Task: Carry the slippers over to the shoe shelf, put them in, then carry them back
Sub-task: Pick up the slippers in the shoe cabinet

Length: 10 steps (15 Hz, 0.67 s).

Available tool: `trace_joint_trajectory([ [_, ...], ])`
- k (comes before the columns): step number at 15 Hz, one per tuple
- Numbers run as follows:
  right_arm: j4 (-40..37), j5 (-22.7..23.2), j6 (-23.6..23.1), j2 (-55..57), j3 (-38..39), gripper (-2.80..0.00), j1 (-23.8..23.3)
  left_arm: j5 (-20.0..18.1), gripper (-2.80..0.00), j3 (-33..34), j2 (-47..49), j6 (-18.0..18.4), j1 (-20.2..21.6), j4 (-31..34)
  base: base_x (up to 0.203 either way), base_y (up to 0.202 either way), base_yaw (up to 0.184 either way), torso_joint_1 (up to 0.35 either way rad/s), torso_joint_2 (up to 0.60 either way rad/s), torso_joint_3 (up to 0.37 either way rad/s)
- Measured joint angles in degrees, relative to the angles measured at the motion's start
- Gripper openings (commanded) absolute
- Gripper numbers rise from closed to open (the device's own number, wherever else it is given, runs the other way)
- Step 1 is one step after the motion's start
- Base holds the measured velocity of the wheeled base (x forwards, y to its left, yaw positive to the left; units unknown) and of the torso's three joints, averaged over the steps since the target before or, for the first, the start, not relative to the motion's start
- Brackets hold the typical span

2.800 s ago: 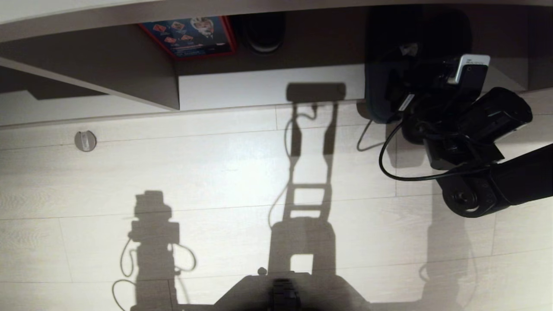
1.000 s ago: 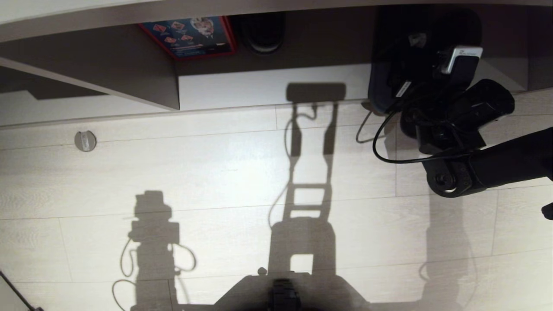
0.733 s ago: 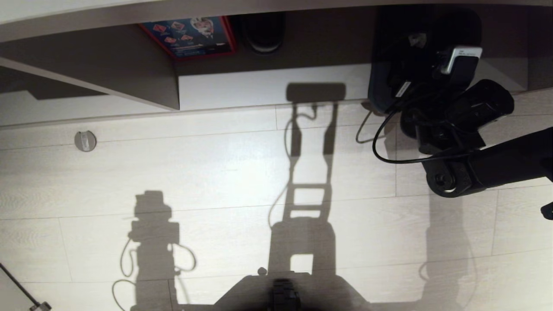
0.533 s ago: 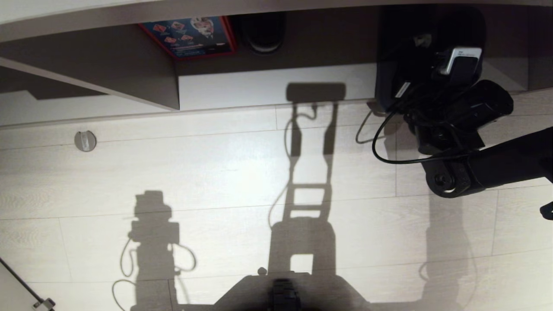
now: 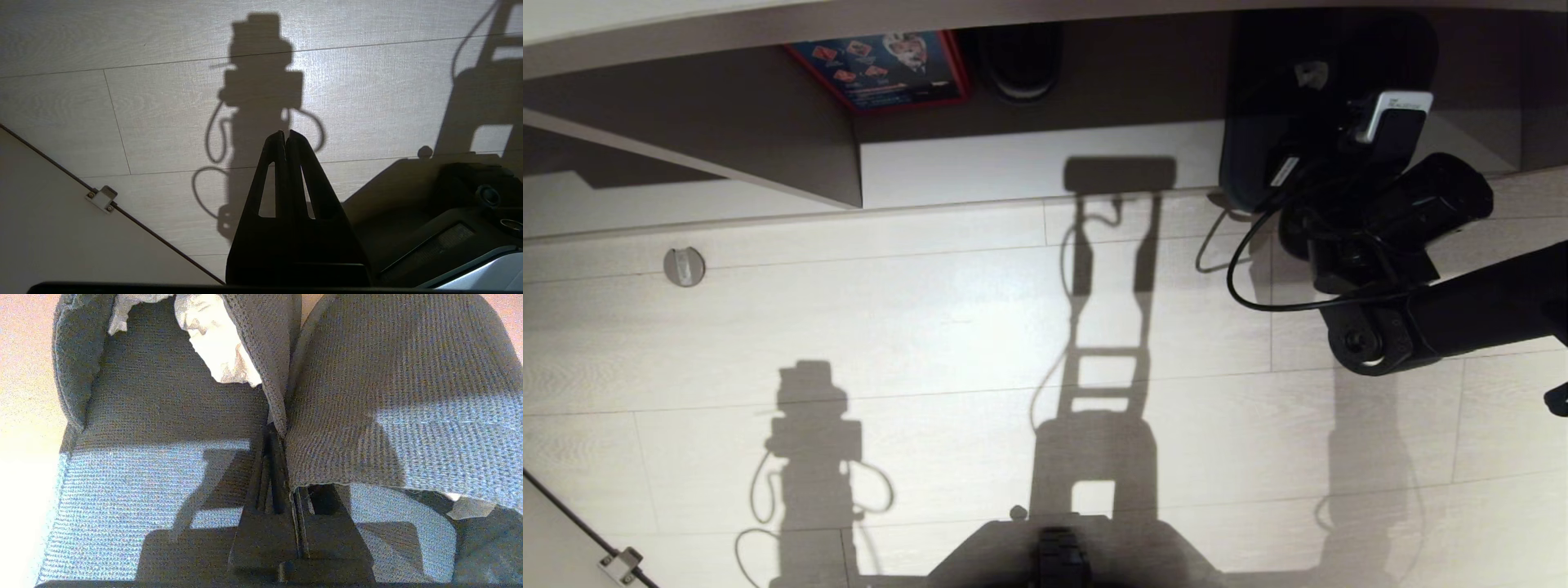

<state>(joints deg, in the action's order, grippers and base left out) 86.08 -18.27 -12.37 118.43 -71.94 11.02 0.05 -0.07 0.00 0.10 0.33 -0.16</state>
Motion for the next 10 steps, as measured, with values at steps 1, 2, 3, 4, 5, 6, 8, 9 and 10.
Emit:
trace_joint_trajectory([
  [1,0.0,0.0,0.0,0.0,0.1,-2.8,0.0,0.0,-2.8,0.0,0.0,0.0,0.0,0.0,0.0,0.0,0.0,0.0,0.0,0.0],
  [2,0.0,0.0,0.0,0.0,0.1,-2.8,0.0,0.0,-2.8,0.0,0.0,0.0,0.0,0.0,0.0,0.0,0.0,0.0,0.0,0.0],
  [3,0.0,-0.1,0.0,-0.2,0.3,-2.8,0.0,0.0,-2.8,0.0,0.0,0.0,0.0,0.0,0.0,0.0,0.0,0.0,0.0,0.0],
  [4,0.0,-0.1,0.0,-0.3,0.3,-2.8,0.0,0.0,-2.8,0.0,0.0,0.0,0.0,-0.1,0.0,0.0,0.0,0.0,0.0,0.0],
  [5,0.0,-0.1,0.2,-0.6,0.6,-2.8,0.1,0.0,-2.8,0.0,0.0,0.0,0.0,0.0,0.0,0.0,0.0,0.0,0.0,0.0],
  [6,0.0,-0.2,0.4,-1.2,1.0,-2.8,0.2,0.0,-2.8,0.0,0.0,0.0,0.0,0.0,0.0,0.0,0.0,0.0,0.0,0.0],
  [8,-0.2,-0.3,0.9,-3.8,3.0,-2.8,0.4,0.0,-2.8,0.0,0.0,0.0,0.0,0.0,0.0,0.0,0.0,0.0,0.0,0.0],
  [9,-0.2,-0.3,1.1,-5.0,4.0,-2.8,0.4,0.0,-2.8,0.0,0.0,0.0,0.0,0.0,0.0,0.0,0.0,0.0,0.0,0.0],
  [10,-0.2,-0.4,1.1,-6.1,4.8,-2.8,0.5,0.0,-2.8,0.0,0.0,0.0,0.0,0.0,0.0,0.0,0.0,0.0,0.0,0.0],
])
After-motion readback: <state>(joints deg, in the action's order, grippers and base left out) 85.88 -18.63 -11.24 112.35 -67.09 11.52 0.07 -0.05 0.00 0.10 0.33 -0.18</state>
